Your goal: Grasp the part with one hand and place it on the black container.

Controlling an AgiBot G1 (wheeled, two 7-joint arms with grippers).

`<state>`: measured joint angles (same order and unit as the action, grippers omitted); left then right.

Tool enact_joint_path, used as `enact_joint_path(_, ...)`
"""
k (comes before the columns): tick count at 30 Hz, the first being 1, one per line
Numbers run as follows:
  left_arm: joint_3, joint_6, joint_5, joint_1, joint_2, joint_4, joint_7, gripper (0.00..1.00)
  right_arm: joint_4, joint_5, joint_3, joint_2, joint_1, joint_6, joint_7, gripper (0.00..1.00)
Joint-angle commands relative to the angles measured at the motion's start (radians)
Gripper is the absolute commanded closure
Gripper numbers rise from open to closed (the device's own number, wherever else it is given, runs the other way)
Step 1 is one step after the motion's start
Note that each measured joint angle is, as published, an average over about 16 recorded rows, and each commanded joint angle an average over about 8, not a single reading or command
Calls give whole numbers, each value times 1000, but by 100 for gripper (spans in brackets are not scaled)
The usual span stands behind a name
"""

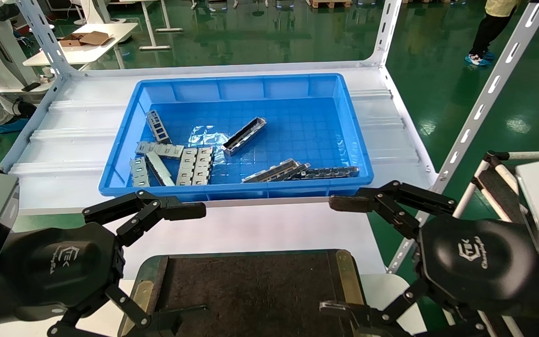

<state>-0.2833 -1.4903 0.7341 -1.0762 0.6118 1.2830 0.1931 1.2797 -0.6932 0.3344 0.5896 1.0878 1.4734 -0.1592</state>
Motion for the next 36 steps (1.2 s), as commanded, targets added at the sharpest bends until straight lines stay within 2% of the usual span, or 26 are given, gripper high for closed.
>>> enact_joint_path(1,0,0,0,0,0,0,0,0,0,0,0,0,0,0,0,0)
enact_joint_path(36,0,0,0,0,0,0,0,0,0,0,0,0,0,0,0,0)
